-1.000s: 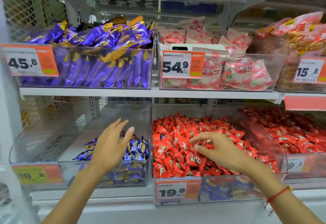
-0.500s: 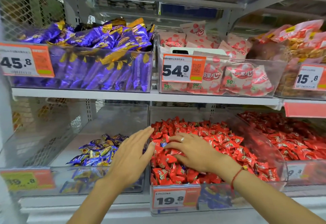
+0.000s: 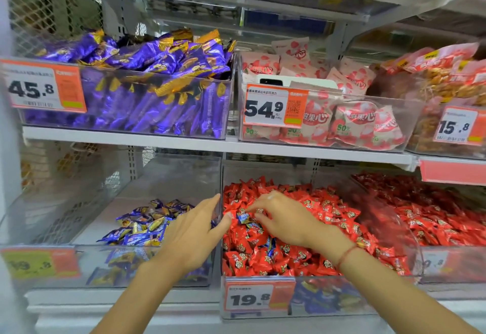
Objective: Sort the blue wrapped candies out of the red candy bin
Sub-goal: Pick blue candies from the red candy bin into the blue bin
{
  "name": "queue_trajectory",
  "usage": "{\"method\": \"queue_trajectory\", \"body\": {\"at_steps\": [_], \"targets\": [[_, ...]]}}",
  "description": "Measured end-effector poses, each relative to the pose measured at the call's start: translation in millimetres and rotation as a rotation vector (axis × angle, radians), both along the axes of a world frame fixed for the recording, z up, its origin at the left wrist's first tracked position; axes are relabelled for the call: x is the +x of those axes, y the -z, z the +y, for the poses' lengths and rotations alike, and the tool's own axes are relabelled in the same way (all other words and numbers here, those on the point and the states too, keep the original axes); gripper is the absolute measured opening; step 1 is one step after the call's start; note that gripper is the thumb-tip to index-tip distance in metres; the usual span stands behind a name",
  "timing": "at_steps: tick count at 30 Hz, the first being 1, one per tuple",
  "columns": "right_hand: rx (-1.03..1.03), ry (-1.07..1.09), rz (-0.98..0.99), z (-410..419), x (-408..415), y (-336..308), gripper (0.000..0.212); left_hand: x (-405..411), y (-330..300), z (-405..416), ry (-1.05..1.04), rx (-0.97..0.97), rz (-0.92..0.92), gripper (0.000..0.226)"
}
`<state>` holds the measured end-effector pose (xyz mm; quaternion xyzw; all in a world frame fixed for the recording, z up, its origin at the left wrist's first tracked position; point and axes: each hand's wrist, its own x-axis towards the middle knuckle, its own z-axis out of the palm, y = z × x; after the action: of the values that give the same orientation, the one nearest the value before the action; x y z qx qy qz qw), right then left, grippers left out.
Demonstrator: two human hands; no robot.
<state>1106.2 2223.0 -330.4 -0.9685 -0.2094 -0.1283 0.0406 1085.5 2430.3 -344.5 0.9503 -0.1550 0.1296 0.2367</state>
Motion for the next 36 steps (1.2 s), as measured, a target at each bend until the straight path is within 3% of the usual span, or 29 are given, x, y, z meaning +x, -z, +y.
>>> {"method": "queue_trajectory", "body": {"at_steps": [5,10,12,14,18,20,22,24,26,29,32,36], "targets": [[-0.237,0.103,0.071,20.1,23.1,16.2,0.037,-0.9,-2.4,6.3,-0.026,-0.04,-0.136,0.052],[-0.043,0.163,0.013,-4.6,2.2,1.4,0.028,1.8,-8.4,5.1,0.005,-0.206,-0.212,0.023],[0.124,0.186,-0.053,-11.8,-12.3,-1.5,0.028,1.1,-11.7,-2.4,0.053,-0.272,-0.223,0.018],[0.477,0.193,-0.075,-12.9,-28.3,-2.9,0.026,0.6,-15.1,-11.5,0.122,-0.299,-0.201,0.019],[1.289,0.121,0.201,1.3,-49.0,-12.6,0.025,0.4,-15.7,-26.0,0.318,-0.371,-0.036,0.049],[1.477,0.079,0.3,10.0,-53.7,-17.7,0.029,-1.1,-15.4,-30.9,0.375,-0.465,-0.028,0.049],[1.519,0.052,0.341,16.9,-55.0,-21.0,0.03,-3.5,-17.4,-32.0,0.37,-0.573,-0.067,0.036],[1.444,0.038,0.359,20.6,-51.9,-23.0,0.025,-3.3,-20.6,-27.3,0.319,-0.62,-0.119,0.029],[1.244,0.076,0.278,21.0,-39.8,-21.6,0.02,0.8,-21.3,-17.3,0.268,-0.649,-0.116,0.022],[0.592,0.213,0.021,16.1,-11.5,-8.6,0.019,7.5,-21.1,-2.0,0.2,-0.718,-0.064,0.018],[0.035,0.217,0.096,11.1,6.0,4.8,0.028,8.8,-23.7,4.8,0.168,-0.77,-0.036,0.02],[-0.376,0.226,0.285,6.2,13.9,-1.3,0.054,8.0,-24.2,6.6,0.204,-0.783,0.016,0.02]]}}
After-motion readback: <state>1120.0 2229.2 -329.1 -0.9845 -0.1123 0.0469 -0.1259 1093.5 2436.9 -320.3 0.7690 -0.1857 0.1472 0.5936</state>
